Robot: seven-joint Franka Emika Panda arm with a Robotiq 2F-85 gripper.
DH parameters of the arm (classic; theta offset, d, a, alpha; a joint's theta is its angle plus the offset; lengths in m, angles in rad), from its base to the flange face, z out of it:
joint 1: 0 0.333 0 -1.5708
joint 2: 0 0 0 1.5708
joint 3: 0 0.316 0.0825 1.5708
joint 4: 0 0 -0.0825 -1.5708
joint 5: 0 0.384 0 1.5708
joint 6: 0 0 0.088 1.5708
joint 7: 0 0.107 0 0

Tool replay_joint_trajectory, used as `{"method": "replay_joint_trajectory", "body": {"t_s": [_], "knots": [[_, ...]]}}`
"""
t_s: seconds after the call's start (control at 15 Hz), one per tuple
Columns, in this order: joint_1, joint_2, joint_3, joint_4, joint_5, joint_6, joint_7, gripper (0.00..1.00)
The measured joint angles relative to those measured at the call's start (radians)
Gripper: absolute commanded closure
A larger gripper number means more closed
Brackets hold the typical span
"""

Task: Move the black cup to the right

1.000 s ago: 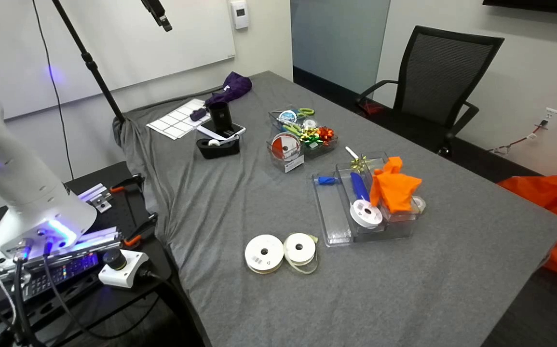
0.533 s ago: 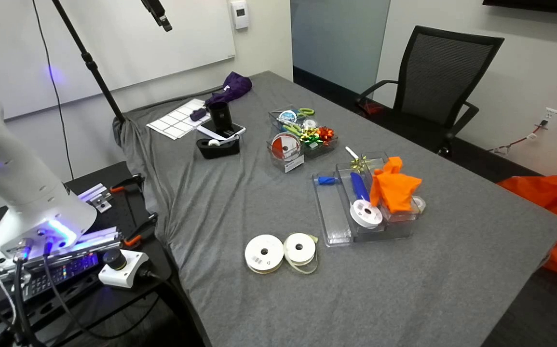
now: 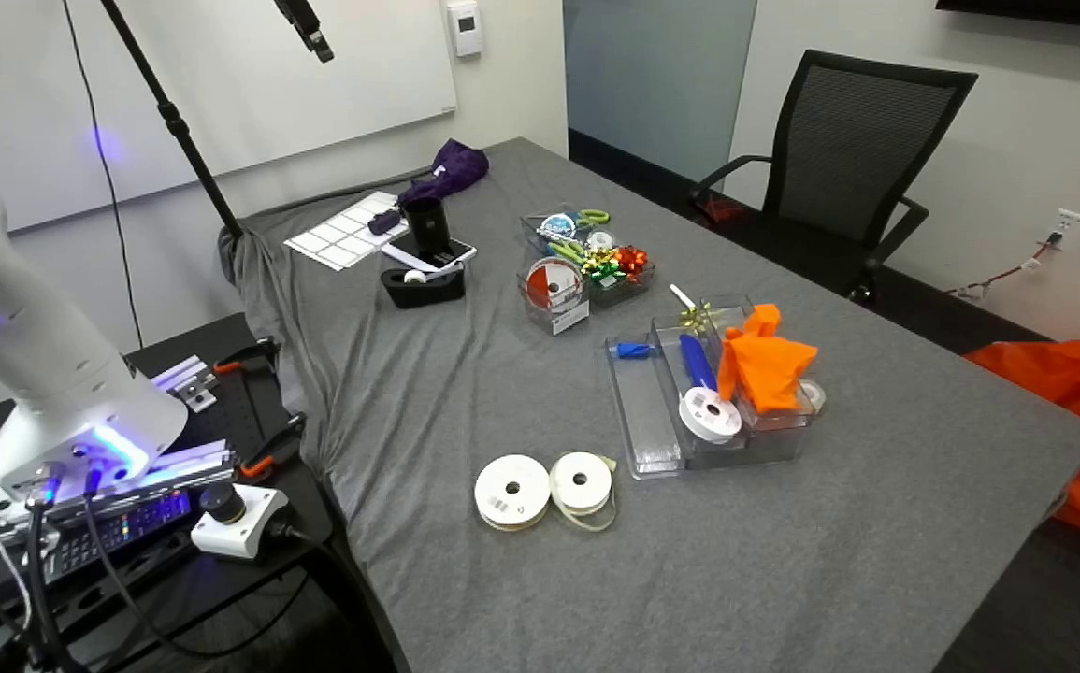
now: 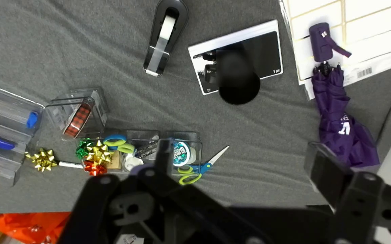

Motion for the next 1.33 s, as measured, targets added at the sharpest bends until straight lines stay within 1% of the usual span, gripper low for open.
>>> {"method": "replay_joint_trajectory", "body": {"t_s": [0.2,0.47,0.67,0.8,1.13,1.33], "knots": [[-0.004,0.031,-0.011,0.000,0.000,0.018,0.073,0.00],[-0.006,0.119,-0.049,0.001,0.022,0.126,0.155,0.00],[-0.006,0.207,-0.075,0.010,0.069,0.198,0.203,0.00],[-0.005,0.270,-0.083,0.016,0.087,0.219,0.249,0.00],[0.009,0.421,-0.095,0.030,0.083,0.237,0.345,0.00],[0.019,0.494,-0.121,0.039,0.081,0.284,0.353,0.00]]}}
